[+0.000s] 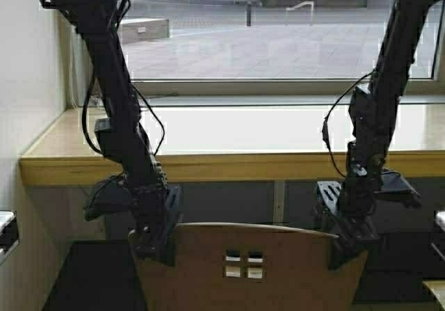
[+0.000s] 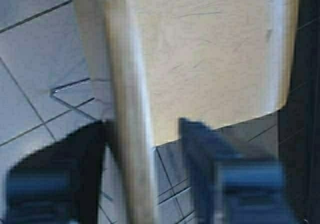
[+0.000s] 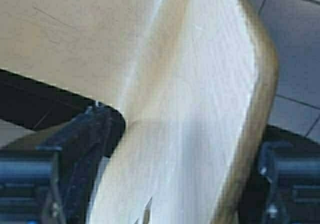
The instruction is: Push the chairs under the table
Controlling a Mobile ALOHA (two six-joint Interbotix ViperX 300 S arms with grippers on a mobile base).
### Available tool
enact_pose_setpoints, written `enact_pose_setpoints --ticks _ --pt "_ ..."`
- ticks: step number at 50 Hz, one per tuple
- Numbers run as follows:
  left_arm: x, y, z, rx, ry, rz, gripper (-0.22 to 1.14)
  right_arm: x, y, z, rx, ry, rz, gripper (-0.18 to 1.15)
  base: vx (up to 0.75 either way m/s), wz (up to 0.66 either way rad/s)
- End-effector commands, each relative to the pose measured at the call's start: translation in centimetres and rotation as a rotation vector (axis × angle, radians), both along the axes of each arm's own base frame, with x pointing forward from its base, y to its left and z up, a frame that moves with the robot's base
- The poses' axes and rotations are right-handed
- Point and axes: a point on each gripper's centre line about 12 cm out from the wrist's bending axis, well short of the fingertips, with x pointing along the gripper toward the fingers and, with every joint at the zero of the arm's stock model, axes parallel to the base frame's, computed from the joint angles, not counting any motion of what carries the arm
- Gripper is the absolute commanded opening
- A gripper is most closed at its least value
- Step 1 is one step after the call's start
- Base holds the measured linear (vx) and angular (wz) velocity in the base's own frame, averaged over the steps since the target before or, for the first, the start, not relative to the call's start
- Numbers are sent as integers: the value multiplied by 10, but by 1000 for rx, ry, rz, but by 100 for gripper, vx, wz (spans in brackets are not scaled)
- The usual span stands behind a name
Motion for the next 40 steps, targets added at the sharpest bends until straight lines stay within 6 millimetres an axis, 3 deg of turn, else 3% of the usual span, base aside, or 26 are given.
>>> enact_pose_setpoints --ticks 1,7,11,19,40 --pt "18 -8 15 -25 -61 3 37 9 4 8 13 -27 10 66 6 4" --pt "16 -6 14 -21 -54 4 5 6 4 8 14 -20 11 23 4 3" --pt "18 -7 16 -24 -58 4 -2 6 4 7 16 -18 12 -3 3 -3" --pt "22 -10 19 -31 -70 4 3 7 5 8 21 -19 13 6 5 -1" --pt "19 -7 19 -28 -65 7 2 10 8 7 40 -18 24 5 9 3"
